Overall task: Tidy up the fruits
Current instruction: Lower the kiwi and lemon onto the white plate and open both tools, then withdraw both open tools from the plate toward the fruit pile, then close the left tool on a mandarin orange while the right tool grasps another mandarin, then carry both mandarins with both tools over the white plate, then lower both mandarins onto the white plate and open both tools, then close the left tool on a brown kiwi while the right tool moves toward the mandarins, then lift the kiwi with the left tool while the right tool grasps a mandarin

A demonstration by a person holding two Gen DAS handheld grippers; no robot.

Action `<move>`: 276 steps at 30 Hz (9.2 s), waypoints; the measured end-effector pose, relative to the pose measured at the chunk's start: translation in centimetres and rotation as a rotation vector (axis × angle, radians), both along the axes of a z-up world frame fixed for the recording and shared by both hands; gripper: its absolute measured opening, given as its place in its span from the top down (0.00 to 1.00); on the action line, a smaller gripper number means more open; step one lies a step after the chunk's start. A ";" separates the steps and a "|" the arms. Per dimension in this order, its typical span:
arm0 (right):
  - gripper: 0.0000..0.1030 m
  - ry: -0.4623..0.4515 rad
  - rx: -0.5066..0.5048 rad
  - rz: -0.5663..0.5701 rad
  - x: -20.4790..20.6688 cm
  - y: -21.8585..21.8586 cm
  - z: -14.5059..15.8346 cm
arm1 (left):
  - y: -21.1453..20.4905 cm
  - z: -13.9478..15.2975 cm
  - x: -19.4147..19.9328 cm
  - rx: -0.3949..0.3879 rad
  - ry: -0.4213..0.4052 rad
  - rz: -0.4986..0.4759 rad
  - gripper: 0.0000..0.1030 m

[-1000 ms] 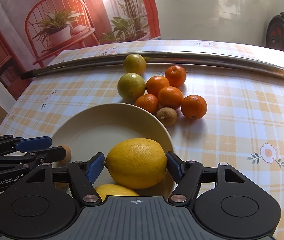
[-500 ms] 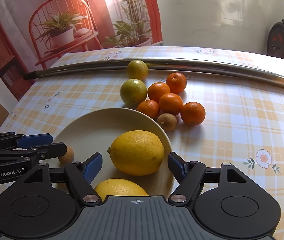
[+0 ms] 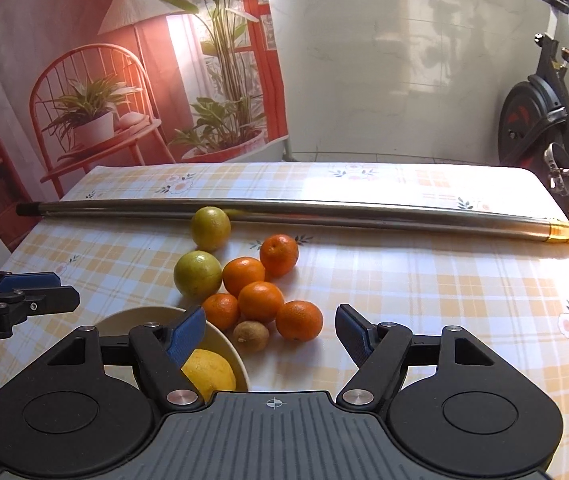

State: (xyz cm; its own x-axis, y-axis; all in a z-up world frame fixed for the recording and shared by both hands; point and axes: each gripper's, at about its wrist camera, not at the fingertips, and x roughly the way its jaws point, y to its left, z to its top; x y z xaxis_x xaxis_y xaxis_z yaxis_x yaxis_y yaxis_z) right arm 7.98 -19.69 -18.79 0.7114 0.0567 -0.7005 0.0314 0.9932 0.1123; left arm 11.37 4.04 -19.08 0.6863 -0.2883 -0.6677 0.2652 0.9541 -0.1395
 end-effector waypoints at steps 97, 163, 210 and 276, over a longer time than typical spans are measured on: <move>0.68 0.010 0.100 -0.037 -0.2 -0.2 -3.3 | 0.0 -1.9 0.7 -0.018 0.043 -0.014 0.65; 0.66 0.036 0.122 -0.045 -5.4 2.2 -4.2 | 0.7 -4.6 -1.1 0.031 0.045 0.013 0.65; 0.66 -0.075 0.067 -0.129 -2.9 -3.0 -2.0 | -3.1 -1.0 2.7 -0.073 0.122 -0.010 0.48; 0.65 -0.056 0.121 -0.019 1.1 -3.5 -4.2 | -5.0 -1.6 6.1 0.015 0.114 -0.026 0.74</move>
